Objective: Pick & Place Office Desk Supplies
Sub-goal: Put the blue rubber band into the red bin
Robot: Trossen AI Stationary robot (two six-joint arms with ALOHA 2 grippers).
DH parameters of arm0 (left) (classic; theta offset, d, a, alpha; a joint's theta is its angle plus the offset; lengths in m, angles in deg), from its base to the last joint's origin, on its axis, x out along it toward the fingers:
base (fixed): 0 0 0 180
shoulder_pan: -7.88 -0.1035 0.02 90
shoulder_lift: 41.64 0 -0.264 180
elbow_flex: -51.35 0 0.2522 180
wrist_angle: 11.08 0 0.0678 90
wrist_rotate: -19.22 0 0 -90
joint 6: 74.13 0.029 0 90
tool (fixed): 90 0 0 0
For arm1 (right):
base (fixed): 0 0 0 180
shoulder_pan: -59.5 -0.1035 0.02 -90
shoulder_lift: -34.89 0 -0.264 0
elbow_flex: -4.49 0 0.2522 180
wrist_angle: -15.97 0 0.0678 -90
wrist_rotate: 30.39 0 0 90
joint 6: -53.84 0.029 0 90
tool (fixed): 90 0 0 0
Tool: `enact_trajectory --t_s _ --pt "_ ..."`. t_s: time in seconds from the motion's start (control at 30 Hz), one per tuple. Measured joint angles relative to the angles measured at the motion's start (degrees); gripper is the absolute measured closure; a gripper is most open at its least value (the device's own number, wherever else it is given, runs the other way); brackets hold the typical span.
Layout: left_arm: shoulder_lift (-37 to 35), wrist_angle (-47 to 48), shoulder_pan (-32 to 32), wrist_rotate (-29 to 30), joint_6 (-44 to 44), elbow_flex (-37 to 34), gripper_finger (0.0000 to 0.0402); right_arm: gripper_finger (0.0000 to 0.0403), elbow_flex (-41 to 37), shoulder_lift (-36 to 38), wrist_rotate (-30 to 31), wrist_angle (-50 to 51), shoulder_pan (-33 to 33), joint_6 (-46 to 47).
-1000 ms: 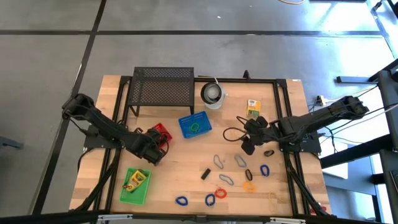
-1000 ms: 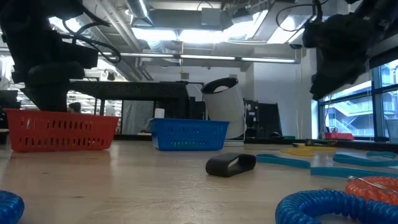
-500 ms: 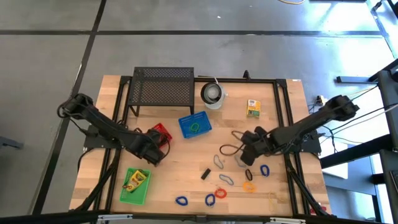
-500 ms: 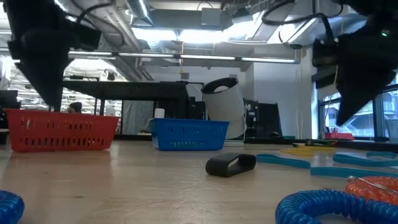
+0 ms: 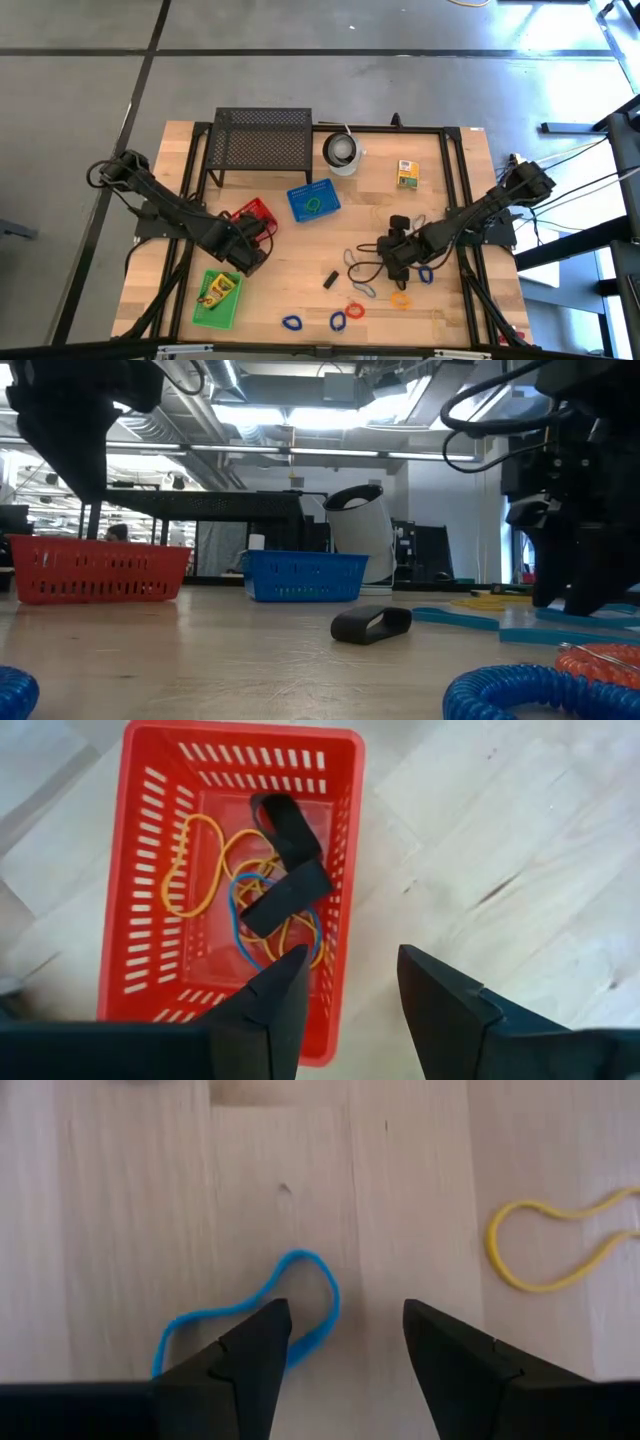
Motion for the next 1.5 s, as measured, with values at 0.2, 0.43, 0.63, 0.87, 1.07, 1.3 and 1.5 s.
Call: enact_trajectory --t_s 0.2,0.43,0.63,0.87,1.07,1.3,1.5 --pt "0.0 0.0 0.0 0.5 -0.8 0.0 0.0255 0.0222 -0.1 -0.2 -1.2 -2.0 0.1 -0.7" --pt "0.0 -0.1 0.0 1.3 -0.9 0.0 0.0263 0.0321 -0.2 -0.3 -4.1 -4.2 0.1 -0.7" --pt "0.0 -3.1 0.0 3.9 -0.5 0.0 0.0265 0.0395 -0.2 -0.3 -5.8 -5.1 0.7 -0.8" --pt "0.0 -4.3 0.0 7.4 1.3 0.5 0.0268 0.0392 -0.4 1.5 -5.9 -4.8 1.1 -1.7" --pt "0.0 -5.0 0.0 14.9 6.7 2.9 0.0275 0.0395 -0.4 8.8 2.1 -5.9 1.2 -1.0" --pt "0.3 -20.0 0.0 27.4 19.1 3.1 0.0276 0.0390 -0.3 17.5 13.3 -16.4 1.2 -5.1" --pt "1.4 -40.8 0.0 28.6 37.6 3.1 0.0247 0.0392 -0.3 19.4 15.2 -31.2 1.2 -21.2"
